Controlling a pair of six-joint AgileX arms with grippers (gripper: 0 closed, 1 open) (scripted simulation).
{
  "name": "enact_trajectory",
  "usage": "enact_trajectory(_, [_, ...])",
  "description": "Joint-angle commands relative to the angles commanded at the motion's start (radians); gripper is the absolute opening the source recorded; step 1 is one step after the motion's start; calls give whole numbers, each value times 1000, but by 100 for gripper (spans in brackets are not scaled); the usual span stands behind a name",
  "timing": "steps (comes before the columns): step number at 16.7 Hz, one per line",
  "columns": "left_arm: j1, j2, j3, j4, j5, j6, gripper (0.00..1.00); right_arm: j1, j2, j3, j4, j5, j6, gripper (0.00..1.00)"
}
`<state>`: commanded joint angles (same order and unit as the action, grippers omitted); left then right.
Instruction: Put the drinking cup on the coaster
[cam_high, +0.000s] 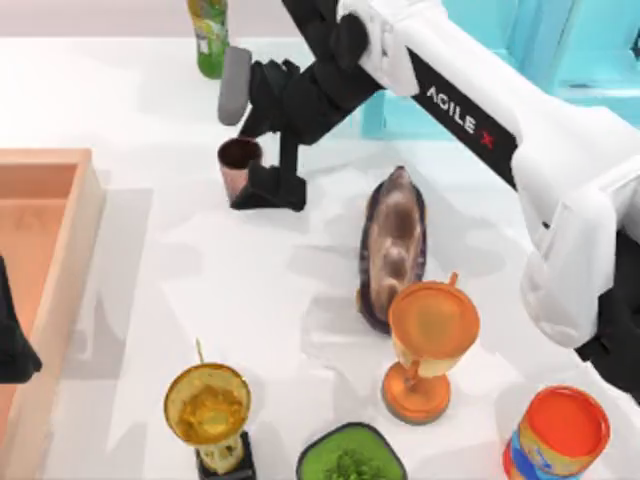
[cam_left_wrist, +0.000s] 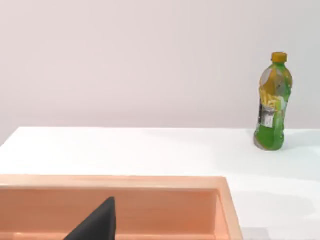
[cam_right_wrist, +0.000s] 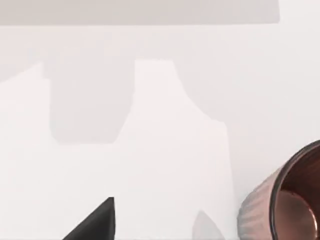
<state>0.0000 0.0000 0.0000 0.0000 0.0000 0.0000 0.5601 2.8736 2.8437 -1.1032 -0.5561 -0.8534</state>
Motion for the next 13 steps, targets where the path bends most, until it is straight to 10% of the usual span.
enact_trajectory(7, [0,0,0,0,0,0,100,25,63,55,27,13,28,100])
enact_trajectory(13, [0,0,0,0,0,0,100,25,63,55,27,13,28,55])
